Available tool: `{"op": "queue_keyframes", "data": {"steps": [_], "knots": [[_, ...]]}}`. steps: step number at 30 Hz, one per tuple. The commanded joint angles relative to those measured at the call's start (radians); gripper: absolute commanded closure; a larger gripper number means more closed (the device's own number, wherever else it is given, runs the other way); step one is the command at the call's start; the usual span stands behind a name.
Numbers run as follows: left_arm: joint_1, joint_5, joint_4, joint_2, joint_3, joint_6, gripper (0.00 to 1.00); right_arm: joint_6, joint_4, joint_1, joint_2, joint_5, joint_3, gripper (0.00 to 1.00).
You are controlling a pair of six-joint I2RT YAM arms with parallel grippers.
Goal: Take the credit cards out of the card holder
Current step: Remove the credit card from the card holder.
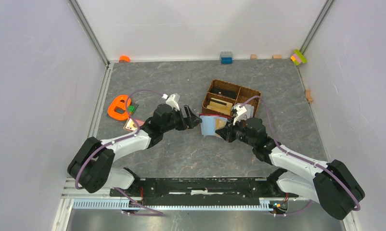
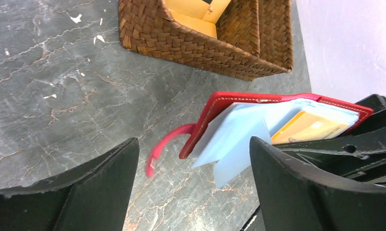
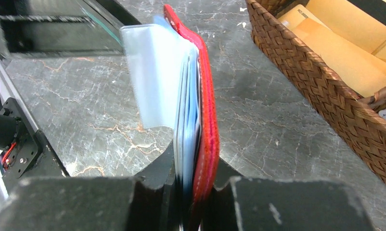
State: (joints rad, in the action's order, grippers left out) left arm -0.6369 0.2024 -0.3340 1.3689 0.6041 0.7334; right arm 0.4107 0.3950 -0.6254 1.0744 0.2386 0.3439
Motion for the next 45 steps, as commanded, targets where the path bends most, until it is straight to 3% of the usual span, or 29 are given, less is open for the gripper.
{"op": "queue_keyframes", "data": {"steps": [1, 3, 11, 15, 20, 25, 29, 37, 45], "knots": [[0.044, 0.044, -0.087, -0.049, -0.035, 0.068, 0.05, -0.014, 0.022, 0.008, -0.025, -0.016, 0.037, 1.00], [0.056, 0.062, -0.121, -0.053, -0.053, 0.081, 0.00, -0.011, 0.038, 0.012, -0.027, 0.014, 0.032, 1.00], [0.057, 0.222, -0.410, -0.031, -0.126, 0.096, 0.00, 0.030, 0.103, 0.027, -0.018, 0.126, 0.020, 1.00], [0.058, 0.217, -0.483, -0.029, -0.154, 0.118, 0.00, 0.071, 0.139, 0.035, -0.023, 0.188, 0.013, 1.00], [0.077, 0.071, -0.468, -0.219, -0.252, 0.092, 0.00, 0.073, 0.106, 0.047, -0.049, 0.168, 0.011, 1.00], [0.036, 0.127, -0.445, -0.362, -0.243, -0.029, 0.00, 0.084, 0.118, 0.055, -0.053, 0.200, 0.010, 1.00], [-0.031, 0.083, -0.342, -0.321, -0.183, -0.107, 0.00, 0.093, 0.140, 0.056, -0.059, 0.234, 0.006, 1.00], [-0.032, 0.003, -0.214, -0.220, -0.116, -0.122, 0.00, 0.110, 0.173, 0.058, -0.081, 0.270, -0.004, 1.00], [-0.022, 0.080, -0.207, -0.152, -0.077, -0.132, 0.00, 0.118, 0.190, 0.067, -0.070, 0.301, -0.006, 1.00]]}}
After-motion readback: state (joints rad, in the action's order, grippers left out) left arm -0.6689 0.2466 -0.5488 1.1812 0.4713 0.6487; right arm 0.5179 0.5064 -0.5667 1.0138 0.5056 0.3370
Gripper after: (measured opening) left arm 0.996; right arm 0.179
